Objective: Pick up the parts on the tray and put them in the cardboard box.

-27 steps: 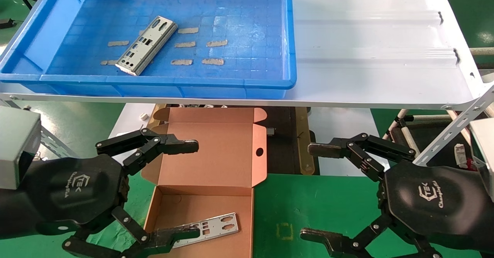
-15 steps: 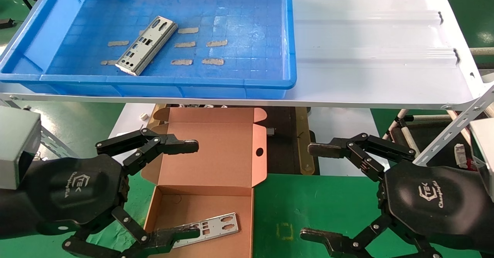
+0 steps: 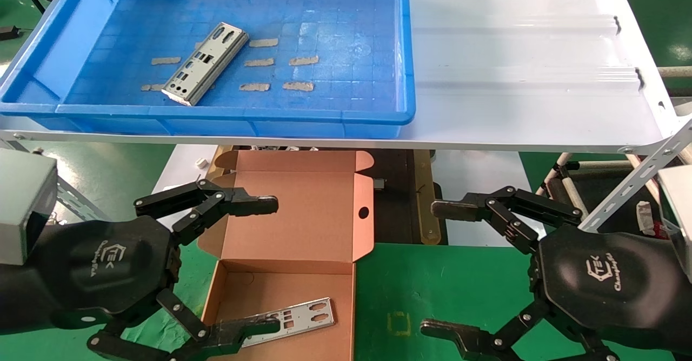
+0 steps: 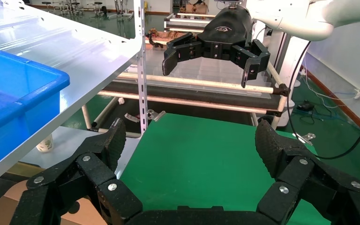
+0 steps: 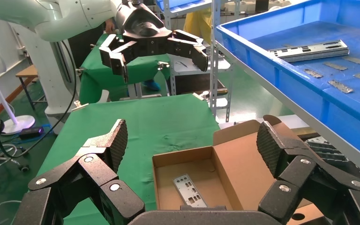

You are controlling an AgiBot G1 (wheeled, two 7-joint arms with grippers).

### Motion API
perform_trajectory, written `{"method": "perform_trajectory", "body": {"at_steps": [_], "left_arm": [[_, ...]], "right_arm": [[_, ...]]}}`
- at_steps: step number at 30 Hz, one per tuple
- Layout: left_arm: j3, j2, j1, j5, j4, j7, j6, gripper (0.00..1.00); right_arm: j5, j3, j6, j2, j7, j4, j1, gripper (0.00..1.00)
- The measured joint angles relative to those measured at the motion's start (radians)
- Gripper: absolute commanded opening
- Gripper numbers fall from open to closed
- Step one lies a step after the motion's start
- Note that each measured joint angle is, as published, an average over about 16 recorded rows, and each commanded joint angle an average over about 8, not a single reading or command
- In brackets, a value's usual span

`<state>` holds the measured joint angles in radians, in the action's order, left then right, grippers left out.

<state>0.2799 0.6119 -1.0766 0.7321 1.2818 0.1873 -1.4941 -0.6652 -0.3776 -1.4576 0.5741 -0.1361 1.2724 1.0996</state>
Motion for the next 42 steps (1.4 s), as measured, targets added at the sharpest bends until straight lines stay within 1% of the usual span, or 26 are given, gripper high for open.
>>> {"method": "perform_trajectory", "body": {"at_steps": [16,21,24,30,33,34,35,41,42], "left_arm": [[0.000,0.000,0.000,0.000,0.000,0.000,0.000,1.00],[0.000,0.000,0.000,0.000,0.000,0.000,0.000,1.00],[0.000,0.000,0.000,0.000,0.000,0.000,0.000,1.00],[0.000,0.000,0.000,0.000,0.000,0.000,0.000,1.00],[0.000,0.000,0.000,0.000,0.000,0.000,0.000,1.00],[0.000,0.000,0.000,0.000,0.000,0.000,0.000,1.00],[0.000,0.000,0.000,0.000,0.000,0.000,0.000,1.00],[-0.001,0.000,-0.001,0.000,-0.001,0.000,0.002,1.00],[-0.001,0.000,-0.001,0.000,-0.002,0.000,0.003,1.00]], "right_arm": [[0.000,0.000,0.000,0.000,0.000,0.000,0.000,1.00],[0.000,0.000,0.000,0.000,0.000,0.000,0.000,0.91],[0.000,0.000,0.000,0.000,0.000,0.000,0.000,0.89],[0.000,0.000,0.000,0.000,0.000,0.000,0.000,0.99],[0.000,0.000,0.000,0.000,0.000,0.000,0.000,1.00],[0.000,0.000,0.000,0.000,0.000,0.000,0.000,0.94],[0.000,0.000,0.000,0.000,0.000,0.000,0.000,0.83],[0.000,0.000,0.000,0.000,0.000,0.000,0.000,0.08],[0.000,0.000,0.000,0.000,0.000,0.000,0.000,0.01]]}}
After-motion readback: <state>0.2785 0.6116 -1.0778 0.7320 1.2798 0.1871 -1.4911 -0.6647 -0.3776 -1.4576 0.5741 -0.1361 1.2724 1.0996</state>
